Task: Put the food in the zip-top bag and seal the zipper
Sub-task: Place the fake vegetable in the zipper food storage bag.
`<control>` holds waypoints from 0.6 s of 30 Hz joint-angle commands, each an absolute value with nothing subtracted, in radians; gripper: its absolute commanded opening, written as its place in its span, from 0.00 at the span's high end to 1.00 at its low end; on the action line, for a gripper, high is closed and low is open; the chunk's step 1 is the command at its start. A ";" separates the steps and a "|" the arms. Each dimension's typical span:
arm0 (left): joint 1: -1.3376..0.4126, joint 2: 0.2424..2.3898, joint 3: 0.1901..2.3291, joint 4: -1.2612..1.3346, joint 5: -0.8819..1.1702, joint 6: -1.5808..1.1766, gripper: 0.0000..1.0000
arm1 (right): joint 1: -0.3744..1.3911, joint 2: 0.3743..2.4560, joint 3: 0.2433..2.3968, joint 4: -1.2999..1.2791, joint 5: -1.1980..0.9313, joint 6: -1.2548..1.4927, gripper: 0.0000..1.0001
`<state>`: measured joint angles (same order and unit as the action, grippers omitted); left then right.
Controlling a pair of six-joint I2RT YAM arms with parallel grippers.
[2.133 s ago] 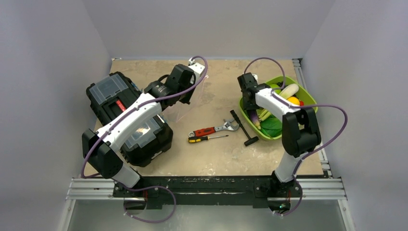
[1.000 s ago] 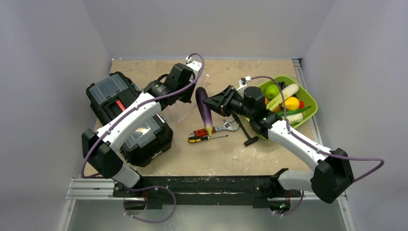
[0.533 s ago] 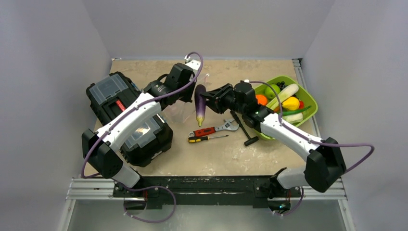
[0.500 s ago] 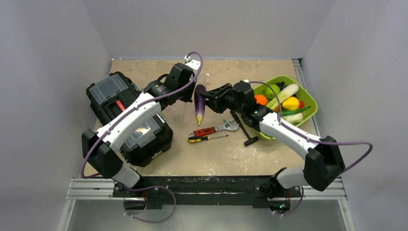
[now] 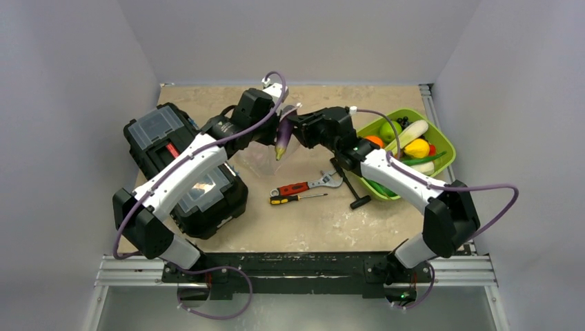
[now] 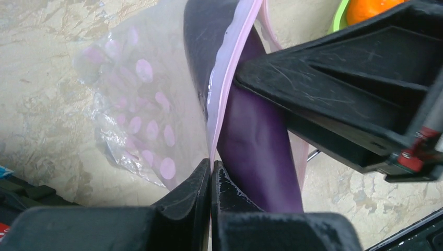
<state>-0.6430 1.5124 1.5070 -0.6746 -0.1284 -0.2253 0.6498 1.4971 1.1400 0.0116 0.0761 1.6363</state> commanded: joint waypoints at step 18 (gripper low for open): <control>-0.627 1.456 1.519 -0.650 -0.009 -0.232 1.00 | 0.764 1.585 1.262 0.022 0.433 1.270 0.88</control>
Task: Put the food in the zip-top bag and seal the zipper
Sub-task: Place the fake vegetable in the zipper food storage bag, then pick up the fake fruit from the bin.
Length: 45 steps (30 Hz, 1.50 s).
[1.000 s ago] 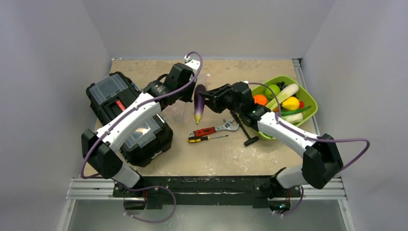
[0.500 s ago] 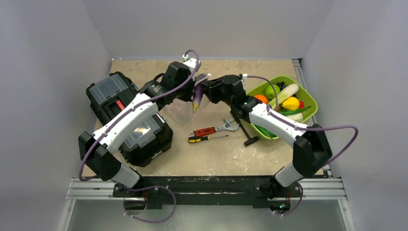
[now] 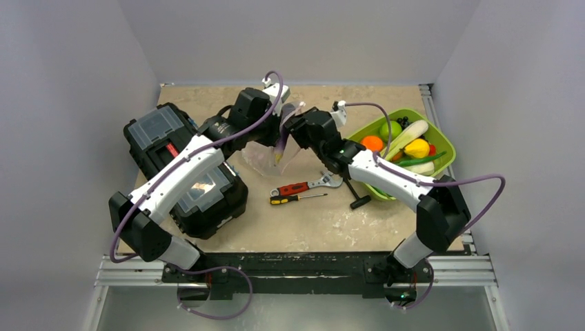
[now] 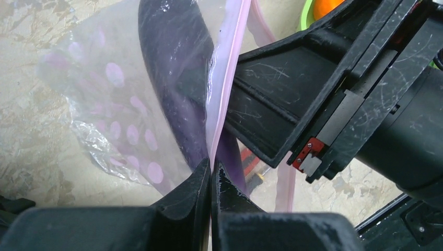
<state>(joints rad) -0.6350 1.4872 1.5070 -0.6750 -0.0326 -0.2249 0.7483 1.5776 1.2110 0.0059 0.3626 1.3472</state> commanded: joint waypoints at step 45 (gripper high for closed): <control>-0.591 1.499 1.546 -0.692 -0.004 -0.248 1.00 | 0.304 1.437 1.194 -0.364 0.440 0.622 0.12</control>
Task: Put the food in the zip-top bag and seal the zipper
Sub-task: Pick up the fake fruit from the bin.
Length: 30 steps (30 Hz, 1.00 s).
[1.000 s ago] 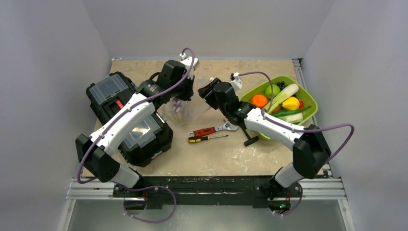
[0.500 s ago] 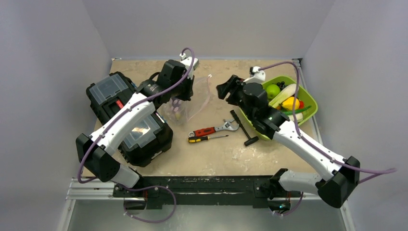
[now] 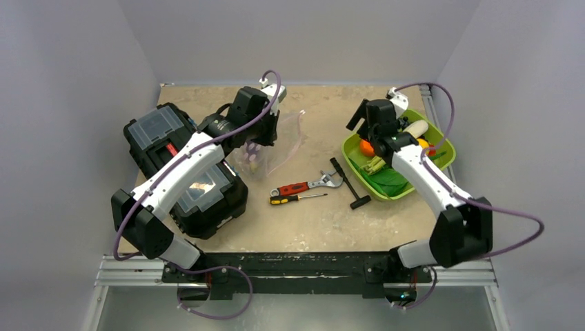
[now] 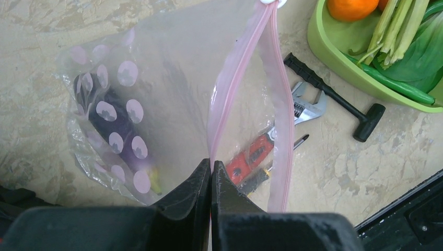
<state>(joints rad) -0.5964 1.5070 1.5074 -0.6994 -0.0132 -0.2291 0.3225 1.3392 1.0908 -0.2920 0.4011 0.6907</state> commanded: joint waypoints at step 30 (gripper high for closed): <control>-0.522 1.505 1.556 -0.695 0.114 -0.295 1.00 | 0.286 1.600 1.232 -0.355 0.528 0.325 0.03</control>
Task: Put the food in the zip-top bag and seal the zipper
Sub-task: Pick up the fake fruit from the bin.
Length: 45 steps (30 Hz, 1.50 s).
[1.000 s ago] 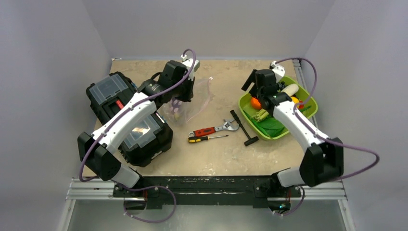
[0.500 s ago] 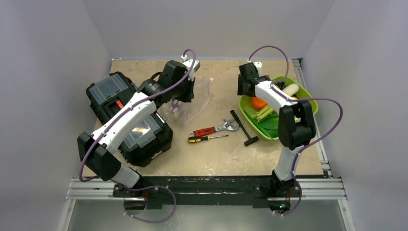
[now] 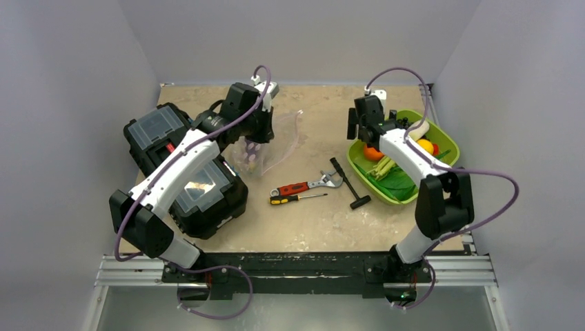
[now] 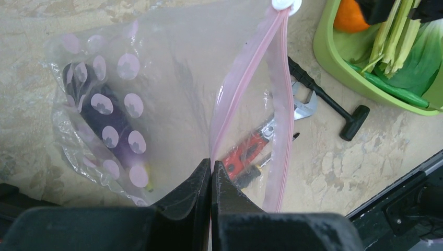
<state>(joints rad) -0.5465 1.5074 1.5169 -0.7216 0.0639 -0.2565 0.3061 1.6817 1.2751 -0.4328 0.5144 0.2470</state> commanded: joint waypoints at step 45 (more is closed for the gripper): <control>-0.525 1.555 1.580 -0.718 0.136 -0.282 1.00 | 0.282 1.924 1.312 -0.264 0.584 0.191 0.04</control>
